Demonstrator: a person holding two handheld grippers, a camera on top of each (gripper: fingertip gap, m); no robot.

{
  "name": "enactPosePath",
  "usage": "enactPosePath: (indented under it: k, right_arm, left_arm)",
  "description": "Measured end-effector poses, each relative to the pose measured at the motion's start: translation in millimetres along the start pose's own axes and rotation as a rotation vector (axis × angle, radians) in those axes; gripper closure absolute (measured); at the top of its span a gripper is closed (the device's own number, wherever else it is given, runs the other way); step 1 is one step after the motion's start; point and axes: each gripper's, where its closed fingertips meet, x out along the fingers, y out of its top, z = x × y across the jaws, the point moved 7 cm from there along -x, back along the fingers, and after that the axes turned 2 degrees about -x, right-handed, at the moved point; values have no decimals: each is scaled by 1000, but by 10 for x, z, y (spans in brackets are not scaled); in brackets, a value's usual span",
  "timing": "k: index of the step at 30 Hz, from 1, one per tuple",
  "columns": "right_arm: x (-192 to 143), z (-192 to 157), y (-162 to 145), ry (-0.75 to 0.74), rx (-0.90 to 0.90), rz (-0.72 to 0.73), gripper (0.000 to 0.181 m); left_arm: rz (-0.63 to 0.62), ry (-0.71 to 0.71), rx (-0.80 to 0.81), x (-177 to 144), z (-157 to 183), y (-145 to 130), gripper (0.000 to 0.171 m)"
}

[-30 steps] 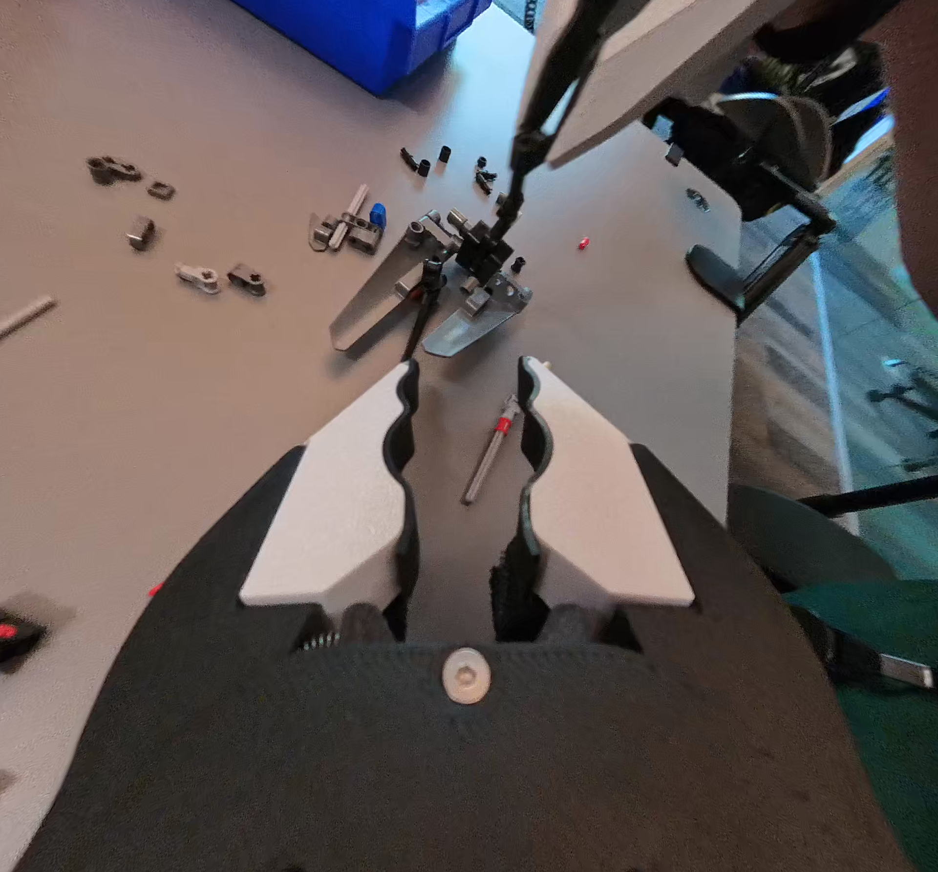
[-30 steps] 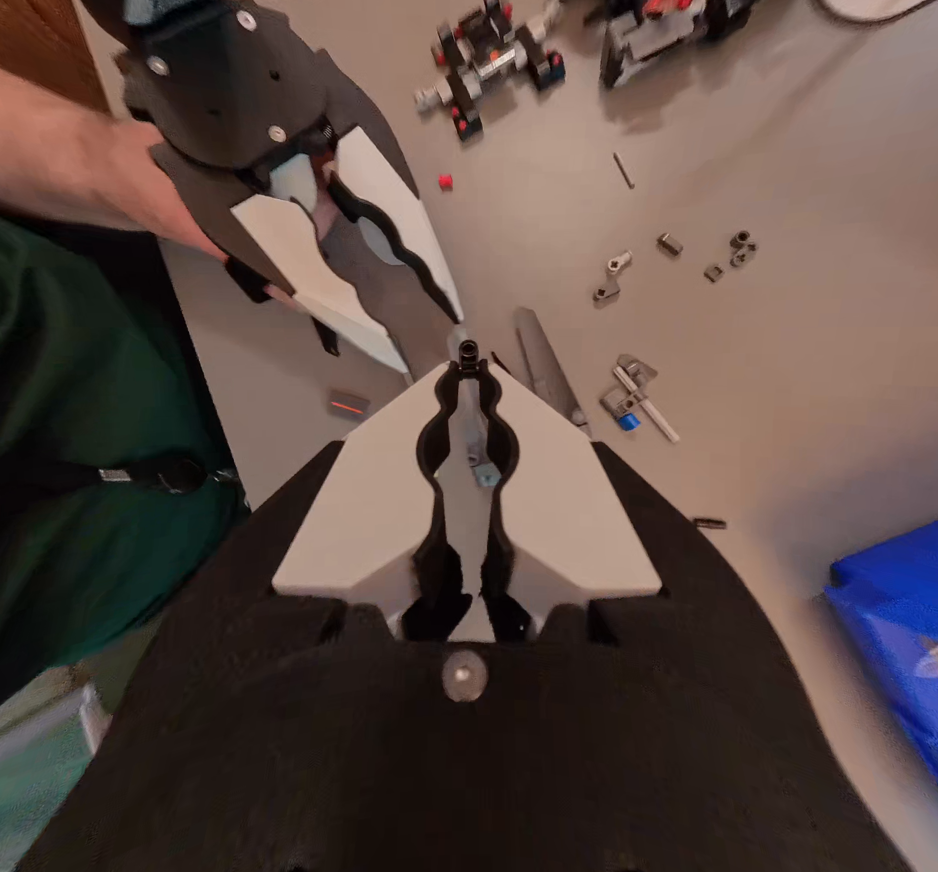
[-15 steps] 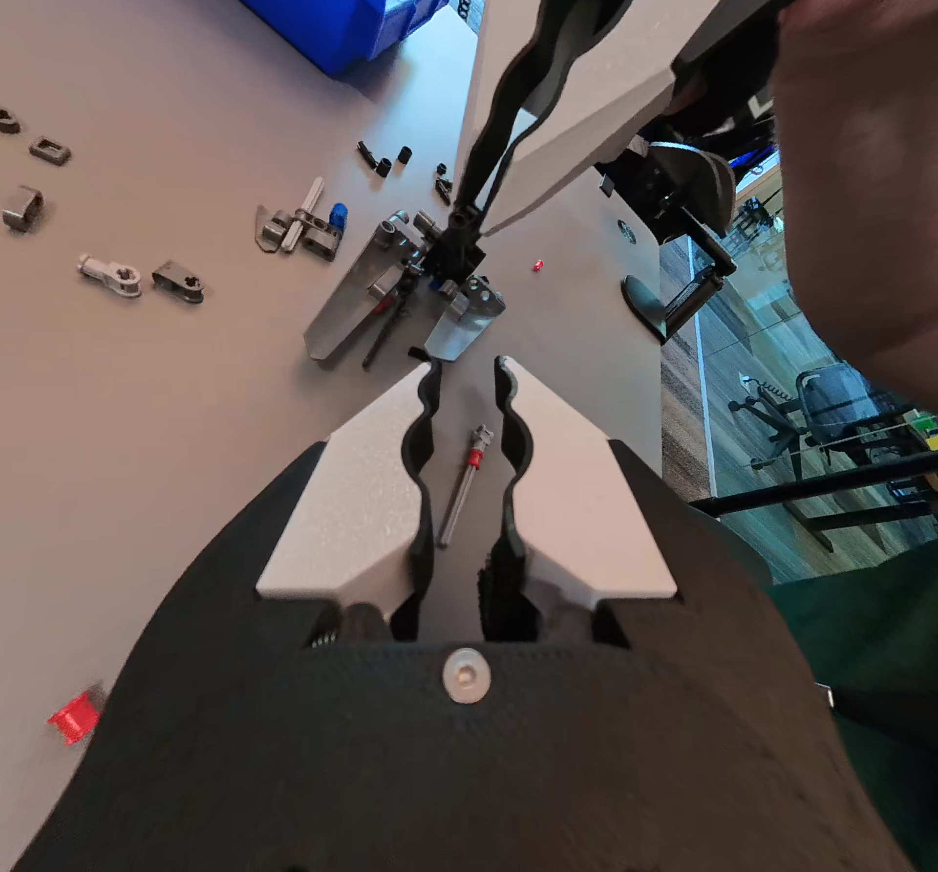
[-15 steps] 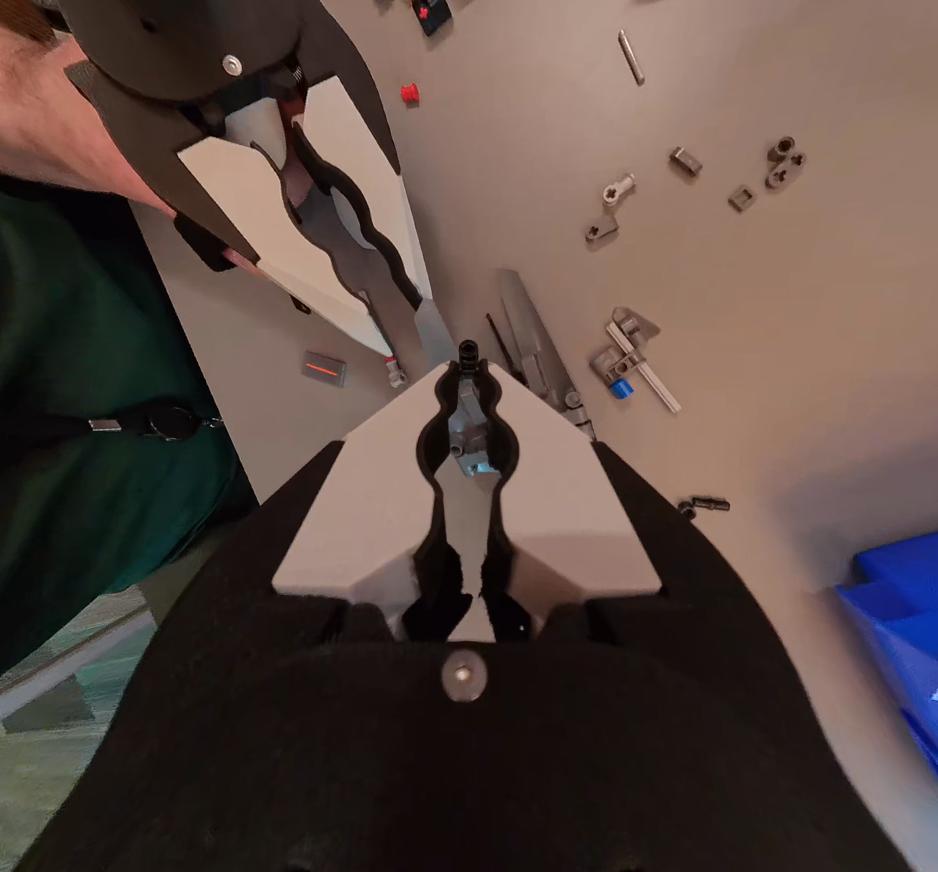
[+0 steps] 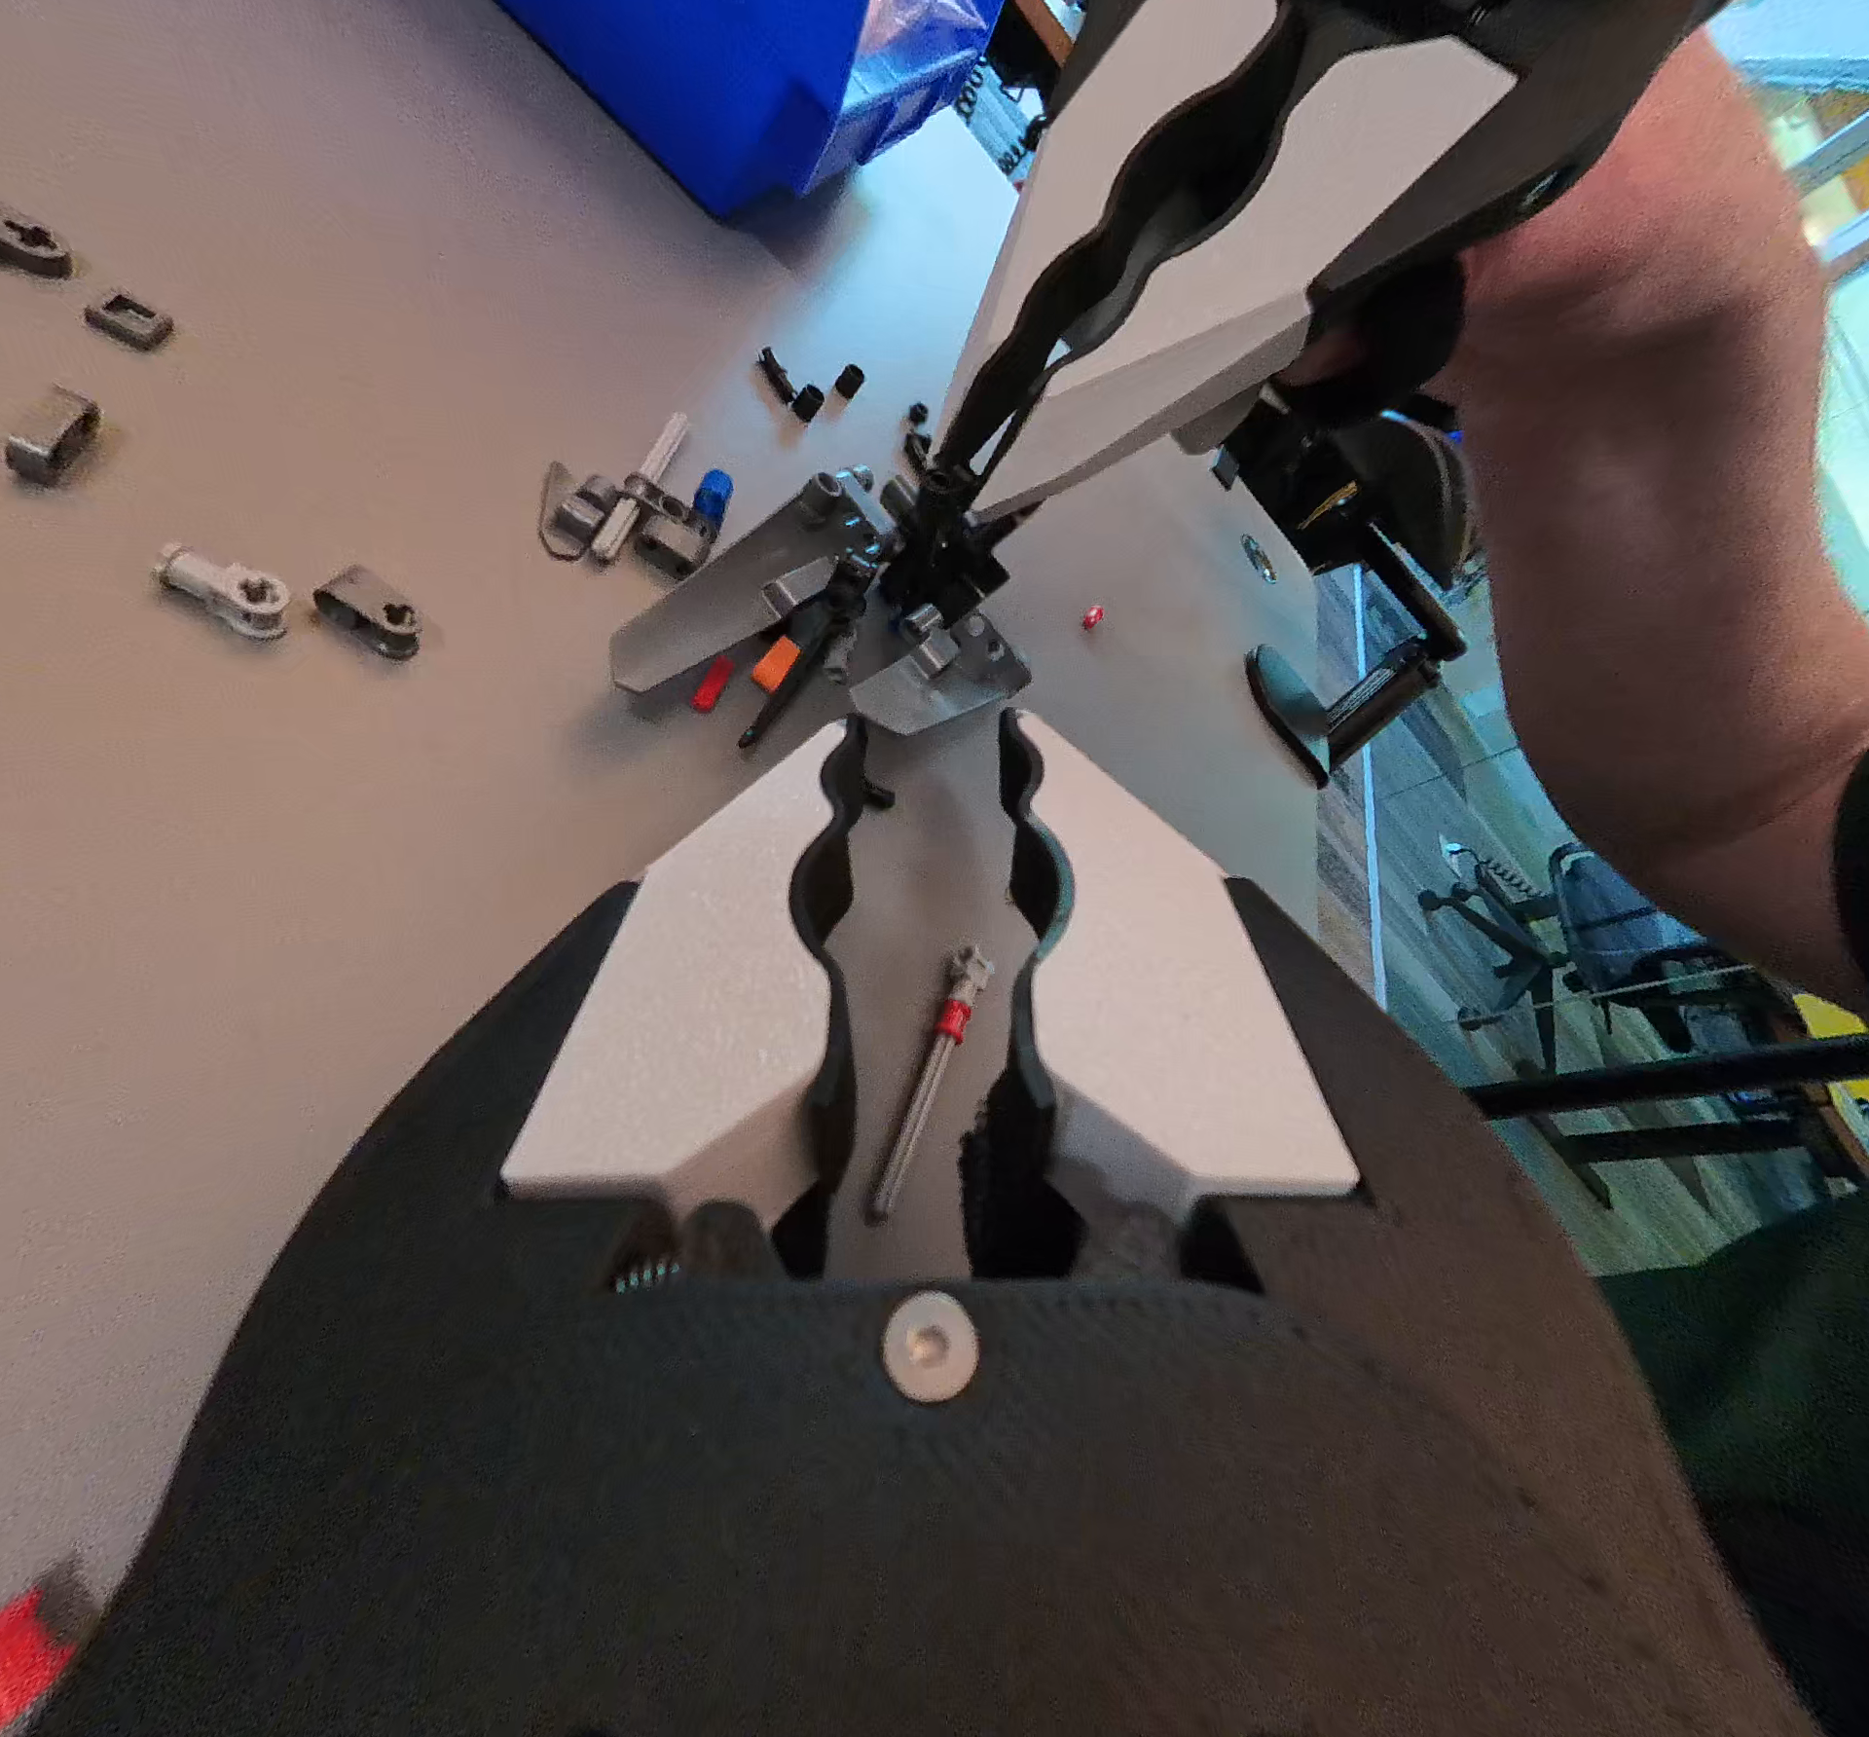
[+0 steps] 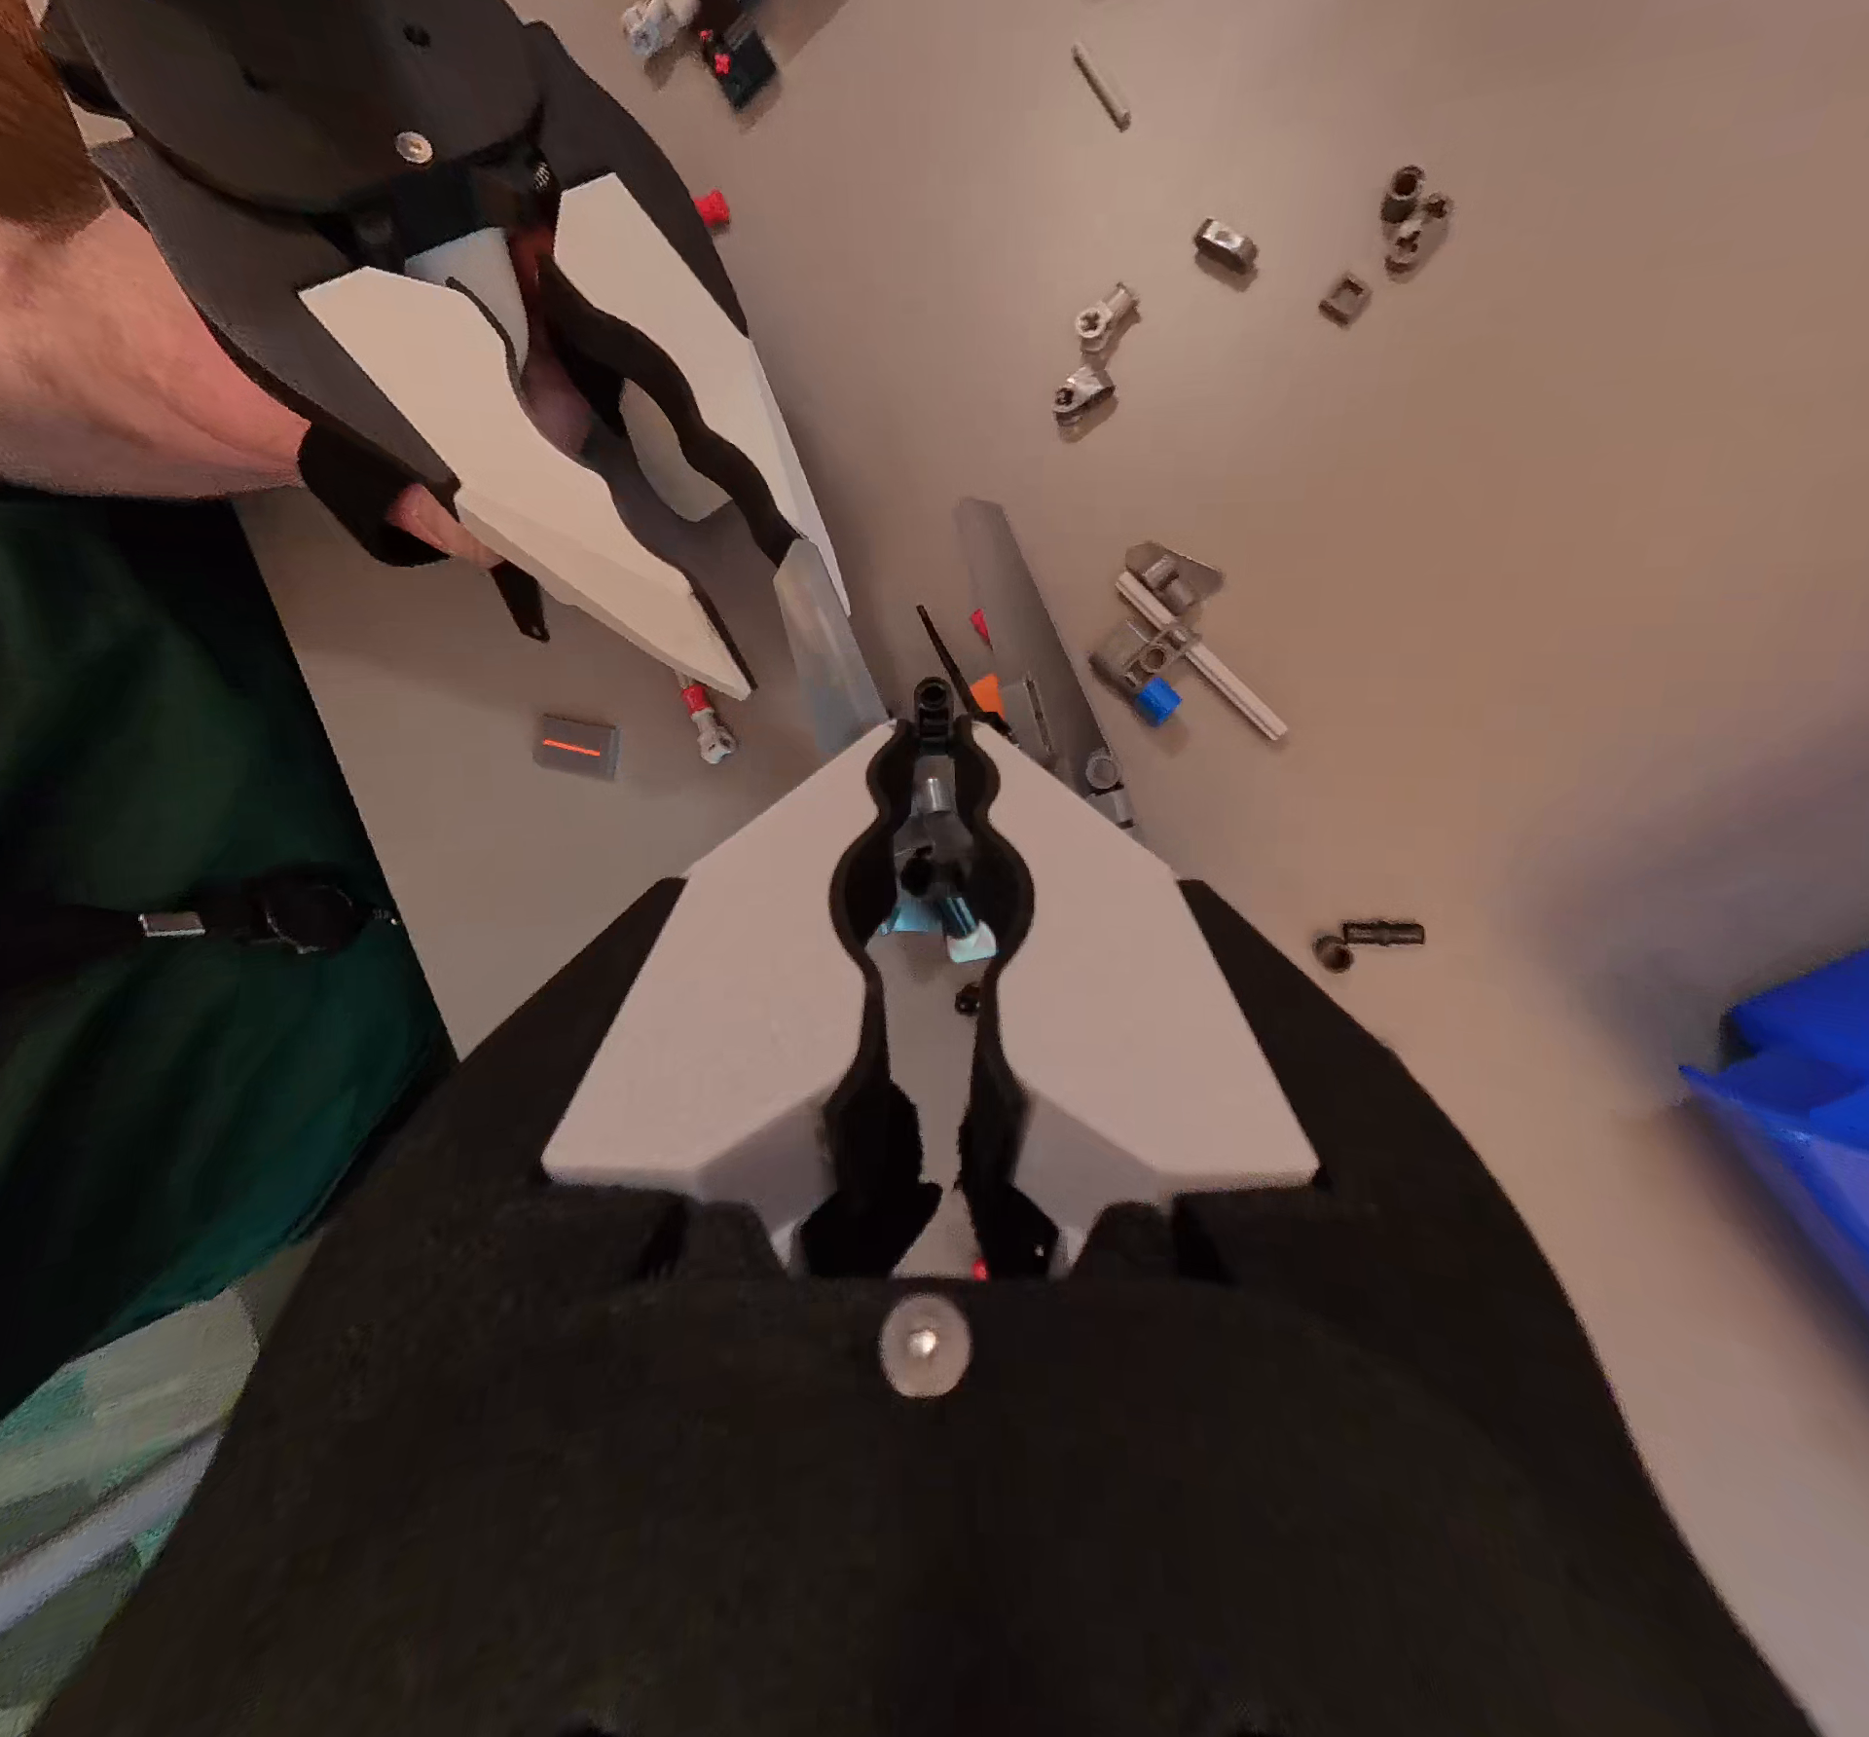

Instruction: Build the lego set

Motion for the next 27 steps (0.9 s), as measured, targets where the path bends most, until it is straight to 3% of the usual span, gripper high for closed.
enactPosePath:
  k: [13,27]
  right_arm:
    - [-101,151,-228,18,66,104,176]
    - [-271,101,-367,-17,92,147,176]
  left_arm:
    - [59,-27,-6,180,-43,216,167]
    - [40,71,252,300,186,380,171]
